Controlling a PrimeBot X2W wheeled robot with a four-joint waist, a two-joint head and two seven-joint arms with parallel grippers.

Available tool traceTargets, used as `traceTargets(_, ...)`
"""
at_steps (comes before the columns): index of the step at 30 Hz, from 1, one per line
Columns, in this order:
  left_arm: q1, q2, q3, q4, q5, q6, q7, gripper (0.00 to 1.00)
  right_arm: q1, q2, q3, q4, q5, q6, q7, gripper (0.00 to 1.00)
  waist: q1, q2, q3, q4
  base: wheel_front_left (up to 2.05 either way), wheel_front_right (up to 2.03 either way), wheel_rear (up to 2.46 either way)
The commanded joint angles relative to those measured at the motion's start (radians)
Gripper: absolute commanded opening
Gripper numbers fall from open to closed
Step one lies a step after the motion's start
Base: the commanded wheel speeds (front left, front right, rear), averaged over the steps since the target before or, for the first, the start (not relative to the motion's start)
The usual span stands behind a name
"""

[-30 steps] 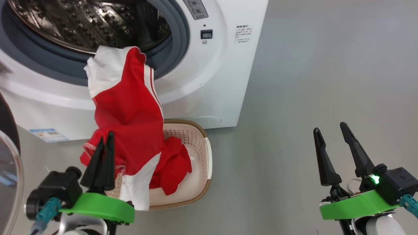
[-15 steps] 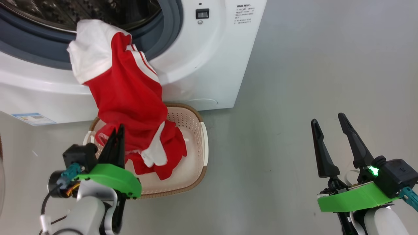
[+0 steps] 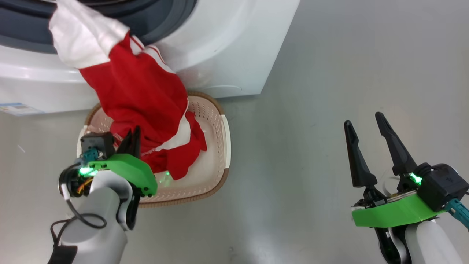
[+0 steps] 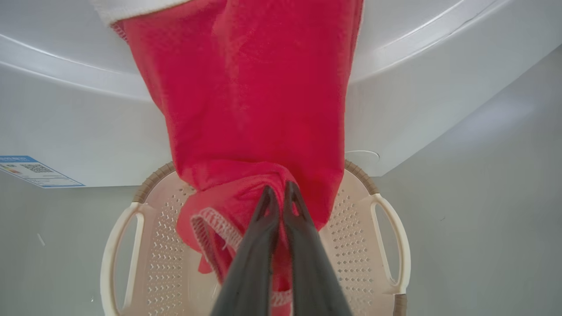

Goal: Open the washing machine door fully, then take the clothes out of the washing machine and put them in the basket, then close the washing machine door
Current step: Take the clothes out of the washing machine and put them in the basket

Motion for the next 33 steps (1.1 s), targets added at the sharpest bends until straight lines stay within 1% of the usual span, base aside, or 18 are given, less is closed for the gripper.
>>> traceTargets(1, -0.024, 0.021, 0.019, 0.013, -0.003, -0.01, -0.015, 0.0, -0.015, -0.007, 0.025, -0.026, -0.017, 0.006, -0.006, 1.0, 0.0, 0.0, 0.038, -0.005, 0.0, 0.0, 0.0)
traceTargets(8, -0.108, -0.009, 0.009, 0.192, -0.005, -0.046, -0.022, 0.0, -0.043, -0.007, 0.032, -0.027, -0.016, 0.006, -0.006, 1.0, 0.0, 0.0, 0.094, -0.018, 0.0, 0.0, 0.0)
traceTargets(14, -0.149, -0.025, 0.006, 0.301, -0.017, -0.065, -0.018, 0.0, -0.062, -0.007, 0.042, -0.026, -0.014, 0.006, -0.006, 1.0, 0.0, 0.0, 0.128, -0.033, 0.0, 0.0, 0.0)
traceTargets(23, -0.18, -0.027, -0.002, 0.348, -0.025, -0.065, 0.012, 0.0, -0.073, -0.007, 0.049, -0.022, -0.013, 0.006, -0.006, 1.0, 0.0, 0.0, 0.15, -0.047, 0.0, 0.0, 0.0)
traceTargets(27, -0.183, -0.02, -0.016, 0.356, -0.017, -0.054, 0.038, 0.0, -0.074, -0.007, 0.048, -0.02, -0.012, 0.006, -0.006, 1.0, 0.0, 0.0, 0.148, -0.049, 0.0, 0.0, 0.0)
traceTargets(28, -0.182, -0.019, -0.02, 0.357, -0.015, -0.053, 0.045, 0.04, -0.074, -0.007, 0.048, -0.019, -0.011, 0.006, -0.006, 1.0, 0.0, 0.0, 0.145, -0.049, 0.0, 0.0, 0.0)
traceTargets(30, -0.181, -0.014, -0.035, 0.359, -0.002, -0.046, 0.047, 0.15, -0.074, -0.007, 0.048, -0.016, -0.009, 0.006, -0.006, 1.0, 0.0, 0.0, 0.14, -0.048, 0.0, 0.0, 0.0)
traceTargets(33, -0.173, -0.011, -0.043, 0.36, 0.001, -0.039, 0.053, 0.36, -0.073, -0.007, 0.051, -0.011, -0.004, 0.006, -0.006, 1.0, 0.0, 0.0, 0.127, -0.048, 0.0, 0.0, 0.0)
